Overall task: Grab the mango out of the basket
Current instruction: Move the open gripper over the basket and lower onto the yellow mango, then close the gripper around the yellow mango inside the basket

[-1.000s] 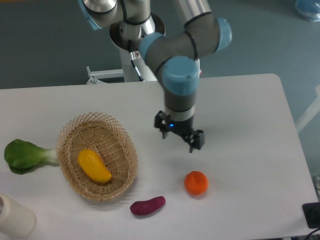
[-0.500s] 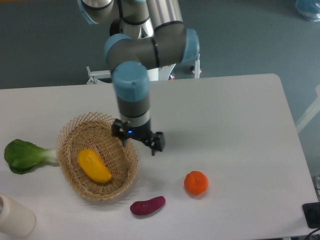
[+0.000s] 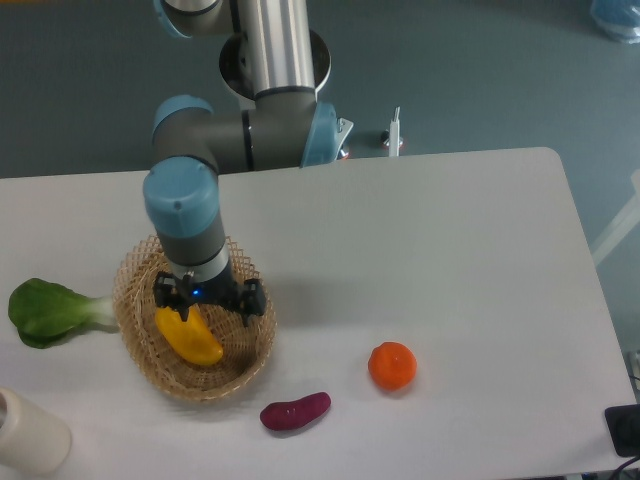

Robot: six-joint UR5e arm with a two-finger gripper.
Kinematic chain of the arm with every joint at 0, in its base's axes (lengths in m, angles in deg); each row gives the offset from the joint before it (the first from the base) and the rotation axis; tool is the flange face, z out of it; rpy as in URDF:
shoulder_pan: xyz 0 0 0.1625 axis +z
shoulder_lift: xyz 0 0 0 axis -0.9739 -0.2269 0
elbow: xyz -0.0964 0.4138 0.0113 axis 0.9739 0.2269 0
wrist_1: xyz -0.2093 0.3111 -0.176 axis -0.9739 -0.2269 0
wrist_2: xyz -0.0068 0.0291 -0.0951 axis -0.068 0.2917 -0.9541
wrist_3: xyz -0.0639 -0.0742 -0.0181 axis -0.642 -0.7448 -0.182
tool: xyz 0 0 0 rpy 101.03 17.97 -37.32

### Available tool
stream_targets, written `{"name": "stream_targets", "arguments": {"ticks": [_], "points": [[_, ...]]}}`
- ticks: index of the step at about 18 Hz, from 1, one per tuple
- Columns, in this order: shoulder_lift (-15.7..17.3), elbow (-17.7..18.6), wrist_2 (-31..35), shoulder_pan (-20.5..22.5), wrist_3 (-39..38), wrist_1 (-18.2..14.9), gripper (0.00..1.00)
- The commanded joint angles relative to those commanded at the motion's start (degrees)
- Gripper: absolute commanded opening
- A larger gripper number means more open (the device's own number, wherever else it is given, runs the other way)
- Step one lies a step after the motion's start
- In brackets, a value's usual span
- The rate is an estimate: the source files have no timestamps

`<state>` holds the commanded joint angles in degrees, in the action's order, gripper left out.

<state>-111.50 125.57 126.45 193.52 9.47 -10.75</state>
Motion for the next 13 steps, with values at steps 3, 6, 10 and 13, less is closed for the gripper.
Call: {"name": "stream_targets", "arguments": {"ticks": [3, 6, 10, 13], "points": [[-1.40, -0.09, 0.00, -0.88, -2.02, 0.09, 1.00], [-2.11, -0.26, 0.00, -1.41, -4.04, 0.09, 1.00], [-3.34, -0.44, 0.26, -1.94, -5.45, 0.09, 1.00], [-4.04, -0.44, 0.53, -2.11, -5.72, 0.09, 1.00]]}}
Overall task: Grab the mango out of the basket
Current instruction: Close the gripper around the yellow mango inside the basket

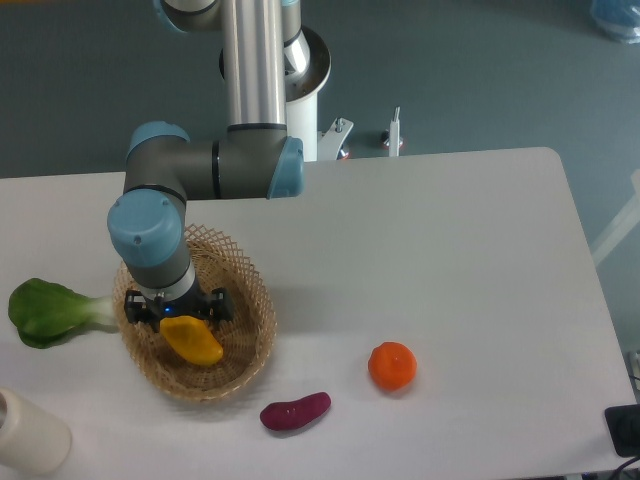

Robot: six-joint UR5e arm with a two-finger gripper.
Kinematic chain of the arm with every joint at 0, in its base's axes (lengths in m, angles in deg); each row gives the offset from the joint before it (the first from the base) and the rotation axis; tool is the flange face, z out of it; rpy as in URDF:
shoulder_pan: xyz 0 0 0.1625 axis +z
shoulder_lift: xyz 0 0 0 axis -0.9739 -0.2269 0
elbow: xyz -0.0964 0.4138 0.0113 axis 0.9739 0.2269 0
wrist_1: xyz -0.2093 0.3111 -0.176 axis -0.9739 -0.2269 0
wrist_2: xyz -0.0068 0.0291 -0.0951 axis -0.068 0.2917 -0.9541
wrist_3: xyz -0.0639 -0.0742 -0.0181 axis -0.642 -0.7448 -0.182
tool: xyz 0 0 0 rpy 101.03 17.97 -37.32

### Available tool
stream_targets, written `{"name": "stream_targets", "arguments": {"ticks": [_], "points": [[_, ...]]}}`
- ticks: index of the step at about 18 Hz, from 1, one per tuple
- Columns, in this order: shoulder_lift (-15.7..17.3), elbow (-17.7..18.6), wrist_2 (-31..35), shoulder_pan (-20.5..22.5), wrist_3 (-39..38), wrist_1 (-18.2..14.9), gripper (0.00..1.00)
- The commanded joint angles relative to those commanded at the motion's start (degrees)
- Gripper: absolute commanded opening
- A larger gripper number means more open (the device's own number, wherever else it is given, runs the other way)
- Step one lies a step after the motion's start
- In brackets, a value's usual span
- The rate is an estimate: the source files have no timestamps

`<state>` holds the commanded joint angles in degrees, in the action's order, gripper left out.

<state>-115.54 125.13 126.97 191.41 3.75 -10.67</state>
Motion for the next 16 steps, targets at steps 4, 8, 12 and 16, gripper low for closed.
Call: {"name": "stream_targets", "arguments": {"ticks": [4, 8, 12, 16], "points": [[-0.53, 0.00, -0.18, -0.52, -0.09, 0.00, 1.00], [-0.97, 0.00, -0.09, -0.62, -0.09, -0.09, 1.00], [-1.32, 0.09, 0.35, -0.70, -0.35, -0.09, 1.00], [-1.93, 0.09, 1.23, -1.05, -0.26, -0.09, 1.00]]}}
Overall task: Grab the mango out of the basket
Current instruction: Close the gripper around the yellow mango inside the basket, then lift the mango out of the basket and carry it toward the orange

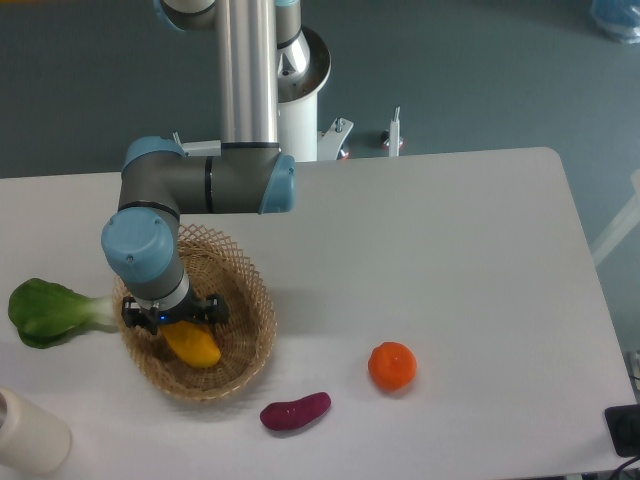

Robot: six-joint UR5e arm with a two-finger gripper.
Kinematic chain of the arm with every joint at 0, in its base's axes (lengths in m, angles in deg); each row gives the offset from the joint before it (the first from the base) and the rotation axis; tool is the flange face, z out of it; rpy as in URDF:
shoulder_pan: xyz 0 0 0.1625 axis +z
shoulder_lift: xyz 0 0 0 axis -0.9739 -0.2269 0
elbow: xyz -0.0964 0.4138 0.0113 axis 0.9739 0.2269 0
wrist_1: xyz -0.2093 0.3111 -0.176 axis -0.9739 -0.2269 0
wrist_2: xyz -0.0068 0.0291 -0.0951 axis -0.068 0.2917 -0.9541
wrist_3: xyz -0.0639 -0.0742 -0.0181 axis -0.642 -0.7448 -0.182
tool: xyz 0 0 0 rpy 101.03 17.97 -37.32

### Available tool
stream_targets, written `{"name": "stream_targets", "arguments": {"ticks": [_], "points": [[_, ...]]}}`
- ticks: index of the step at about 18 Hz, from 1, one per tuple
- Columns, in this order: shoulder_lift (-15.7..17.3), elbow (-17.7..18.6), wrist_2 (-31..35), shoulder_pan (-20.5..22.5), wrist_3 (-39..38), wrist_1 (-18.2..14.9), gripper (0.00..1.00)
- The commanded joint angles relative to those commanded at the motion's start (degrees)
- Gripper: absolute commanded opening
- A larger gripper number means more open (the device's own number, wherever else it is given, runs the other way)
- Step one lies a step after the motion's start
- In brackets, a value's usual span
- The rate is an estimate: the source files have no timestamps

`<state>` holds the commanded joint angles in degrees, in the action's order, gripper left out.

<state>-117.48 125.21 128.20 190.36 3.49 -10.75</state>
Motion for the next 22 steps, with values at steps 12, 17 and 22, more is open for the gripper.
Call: {"name": "stream_targets", "arguments": {"ticks": [12, 17, 22], "points": [[1.58, -0.26, -0.17, -0.09, 0.61, 0.09, 0.41], [4.04, -1.31, -0.09, 0.17, 1.75, 0.53, 0.41], [6.15, -3.68, -0.09, 3.50, 5.17, 0.44, 0.41]]}}
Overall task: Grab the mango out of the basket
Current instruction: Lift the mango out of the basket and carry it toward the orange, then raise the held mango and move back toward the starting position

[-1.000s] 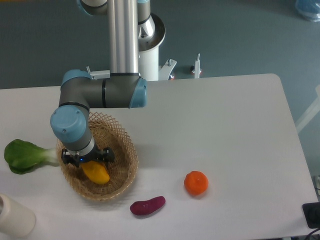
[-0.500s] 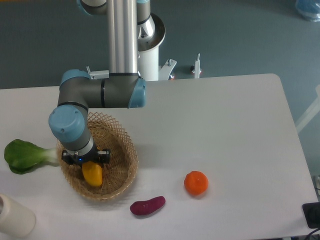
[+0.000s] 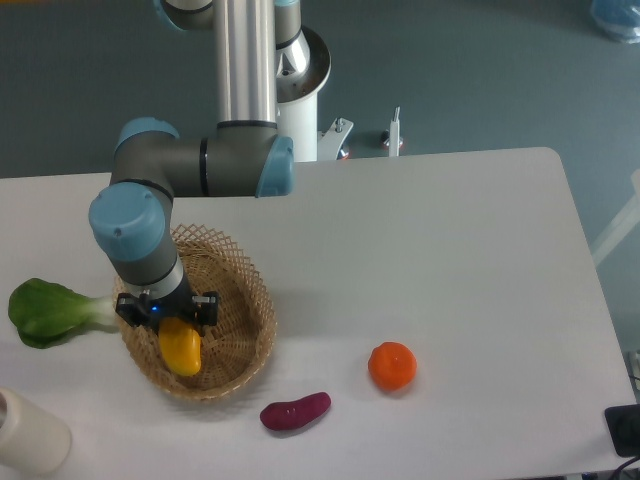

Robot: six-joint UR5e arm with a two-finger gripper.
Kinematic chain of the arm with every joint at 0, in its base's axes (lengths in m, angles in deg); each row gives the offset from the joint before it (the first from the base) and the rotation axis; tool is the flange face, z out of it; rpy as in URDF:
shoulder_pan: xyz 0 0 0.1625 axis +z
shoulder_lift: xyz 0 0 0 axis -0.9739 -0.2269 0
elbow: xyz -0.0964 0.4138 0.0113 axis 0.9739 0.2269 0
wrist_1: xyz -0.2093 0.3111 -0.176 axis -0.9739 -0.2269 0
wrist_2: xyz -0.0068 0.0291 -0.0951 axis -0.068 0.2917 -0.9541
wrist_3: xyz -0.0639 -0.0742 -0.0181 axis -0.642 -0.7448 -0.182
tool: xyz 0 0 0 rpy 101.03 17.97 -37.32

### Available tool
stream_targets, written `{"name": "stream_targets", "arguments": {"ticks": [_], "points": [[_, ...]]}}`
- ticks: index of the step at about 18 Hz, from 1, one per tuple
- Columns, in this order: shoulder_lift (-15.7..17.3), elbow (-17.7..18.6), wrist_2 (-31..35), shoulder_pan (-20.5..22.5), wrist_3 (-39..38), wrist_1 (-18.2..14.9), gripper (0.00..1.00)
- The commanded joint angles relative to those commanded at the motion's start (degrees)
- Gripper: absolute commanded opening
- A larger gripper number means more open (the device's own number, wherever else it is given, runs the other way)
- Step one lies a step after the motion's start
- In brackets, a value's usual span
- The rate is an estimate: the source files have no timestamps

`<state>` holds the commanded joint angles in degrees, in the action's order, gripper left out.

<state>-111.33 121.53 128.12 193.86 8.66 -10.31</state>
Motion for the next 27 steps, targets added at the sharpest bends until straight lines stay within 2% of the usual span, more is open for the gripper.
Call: {"name": "stream_targets", "arguments": {"ticks": [3, 6, 16, 18, 23, 25, 27], "points": [[1.05, -2.02, 0.00, 3.34, 3.34, -0.52, 0.41], [2.02, -2.47, -0.09, 6.59, 7.11, -0.97, 0.42], [2.20, -1.68, -0.09, 15.38, 32.33, -1.32, 0.42], [3.42, -1.59, -0.09, 17.49, 38.39, -2.19, 0.42], [3.78, -1.59, 0.00, 22.50, 51.58, -4.75, 0.42], [3.78, -1.41, 0.00, 24.26, 55.80, -5.18, 0.42], [3.78, -1.68, 0.00, 25.14, 58.80, -7.02, 0.42]]}}
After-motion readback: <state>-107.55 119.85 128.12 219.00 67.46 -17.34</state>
